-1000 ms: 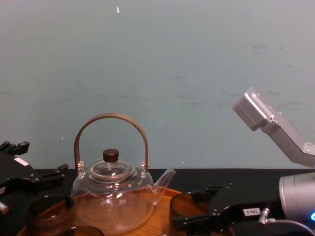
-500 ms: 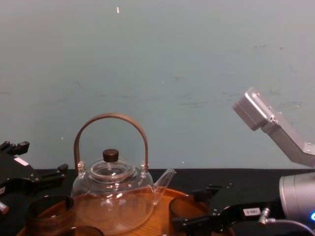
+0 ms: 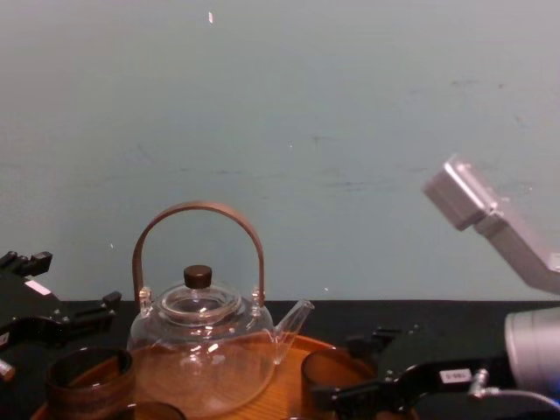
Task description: Pick up the glass from the table and place it on the tray.
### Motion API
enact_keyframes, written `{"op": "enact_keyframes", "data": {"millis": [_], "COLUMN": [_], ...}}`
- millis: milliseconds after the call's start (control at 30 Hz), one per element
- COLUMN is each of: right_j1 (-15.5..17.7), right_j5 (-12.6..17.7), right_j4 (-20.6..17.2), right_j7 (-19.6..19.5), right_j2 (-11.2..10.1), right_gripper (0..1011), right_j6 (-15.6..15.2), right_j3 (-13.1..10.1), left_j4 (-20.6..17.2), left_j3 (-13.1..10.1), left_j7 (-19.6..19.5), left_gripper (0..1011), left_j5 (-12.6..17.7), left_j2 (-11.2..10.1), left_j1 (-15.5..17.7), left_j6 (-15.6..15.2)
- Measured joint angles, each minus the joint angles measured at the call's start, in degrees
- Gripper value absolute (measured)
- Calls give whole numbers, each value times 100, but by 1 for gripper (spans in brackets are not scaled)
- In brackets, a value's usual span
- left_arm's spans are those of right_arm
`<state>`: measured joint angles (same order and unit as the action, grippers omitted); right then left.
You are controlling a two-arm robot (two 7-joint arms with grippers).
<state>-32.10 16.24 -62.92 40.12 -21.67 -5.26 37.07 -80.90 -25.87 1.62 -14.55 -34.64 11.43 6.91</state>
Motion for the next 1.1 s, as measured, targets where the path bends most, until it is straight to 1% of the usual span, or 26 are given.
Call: {"op": "enact_keyframes", "data": {"millis": [133,233,300,333,367,533,667,700,733,767,800,833,900,1000,1100], "right_j1": [114,275,365,452,452,870,1068,1165,1202,1284,1284,1360,1431,1605,1720], "right_j5": [91,204,257,312,312,553,661,709,727,761,761,788,806,832,837], "right_j4": [-190,-465,-597,-730,-730,-1287,-1547,-1666,-1703,-1797,-1797,-1869,-1931,-2048,-2097], "right_j7": [44,56,50,35,35,-36,-38,-50,-61,-102,-102,-169,-265,-672,-983], "right_j2": [-147,-357,-455,-547,-547,-975,-1199,-1307,-1343,-1432,-1432,-1501,-1545,-1559,-1498], "right_gripper": [1002,1002,1002,1002,1002,1002,1002,1002,1002,1002,1002,1002,1002,1002,1002], "right_j6": [-1,-23,-43,-65,-65,-105,-84,-66,-60,-49,-49,-41,-40,-52,-64], "right_j3": [-78,-176,-226,-279,-279,-515,-623,-673,-695,-749,-749,-808,-876,-1090,-1248], "left_j4": [0,0,0,0,0,0,0,0,0,0,0,0,0,0,0], "left_j3": [0,0,0,0,0,0,0,0,0,0,0,0,0,0,1], "left_j7": [0,0,0,0,0,0,0,0,0,0,0,0,0,0,0], "left_gripper": [1001,1001,1001,1001,1001,1001,1001,1001,1001,1001,1001,1001,1001,1001,1001], "left_j5": [0,0,0,0,0,0,0,0,0,0,0,0,0,0,0], "left_j2": [0,0,0,0,0,0,0,0,0,0,0,0,0,0,0], "left_j1": [0,0,0,0,0,0,0,0,0,0,0,0,0,0,0], "left_j6": [0,0,0,0,0,0,0,0,0,0,0,0,0,0,0]}}
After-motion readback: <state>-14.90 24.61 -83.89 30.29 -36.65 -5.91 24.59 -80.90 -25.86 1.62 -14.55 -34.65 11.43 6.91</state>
